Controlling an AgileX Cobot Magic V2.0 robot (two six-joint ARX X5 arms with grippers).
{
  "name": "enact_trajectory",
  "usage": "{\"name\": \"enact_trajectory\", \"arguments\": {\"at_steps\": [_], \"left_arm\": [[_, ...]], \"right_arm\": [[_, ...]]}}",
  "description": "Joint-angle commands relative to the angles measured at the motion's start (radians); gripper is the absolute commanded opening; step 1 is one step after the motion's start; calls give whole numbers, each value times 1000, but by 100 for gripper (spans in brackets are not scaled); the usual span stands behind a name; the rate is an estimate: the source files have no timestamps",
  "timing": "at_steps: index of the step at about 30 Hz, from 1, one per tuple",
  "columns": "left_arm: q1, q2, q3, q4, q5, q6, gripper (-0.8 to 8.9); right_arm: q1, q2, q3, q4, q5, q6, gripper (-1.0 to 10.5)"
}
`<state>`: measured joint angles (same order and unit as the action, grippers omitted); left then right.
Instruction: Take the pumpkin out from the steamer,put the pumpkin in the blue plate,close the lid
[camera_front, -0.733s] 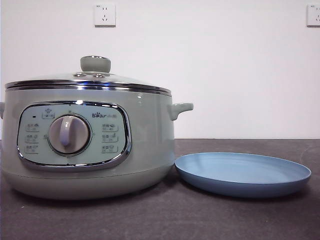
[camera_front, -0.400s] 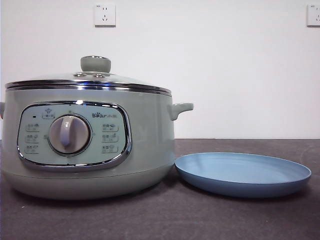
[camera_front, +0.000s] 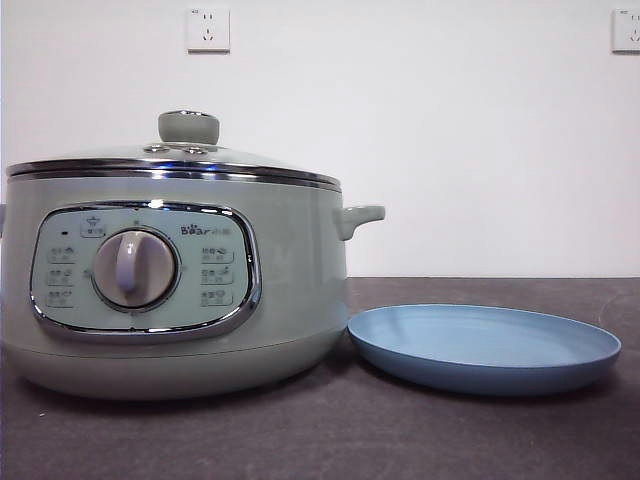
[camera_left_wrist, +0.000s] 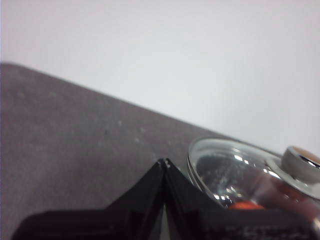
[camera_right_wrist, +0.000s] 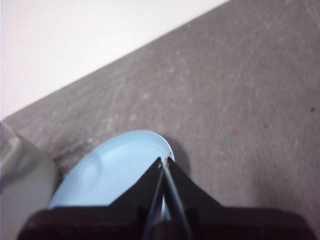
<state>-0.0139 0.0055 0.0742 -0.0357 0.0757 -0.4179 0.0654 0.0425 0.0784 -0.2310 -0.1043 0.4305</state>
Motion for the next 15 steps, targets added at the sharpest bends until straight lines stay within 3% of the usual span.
{"name": "enact_trajectory", "arguments": {"at_steps": [1,9,12,15], "left_arm": [[2,5,55,-53,7,-4,-8],[2,167,235,-118,22,3,-8],[2,261,309,-118,93,33,-8],[2,366,389,-126,175,84,-8]], "right_arm": [[2,17,48,13,0,7,-11],[2,162,214,13,-1,6,-12],[2,241,290,13,-2,3,-11],[2,325,366,12,-10,-51,-11]]}}
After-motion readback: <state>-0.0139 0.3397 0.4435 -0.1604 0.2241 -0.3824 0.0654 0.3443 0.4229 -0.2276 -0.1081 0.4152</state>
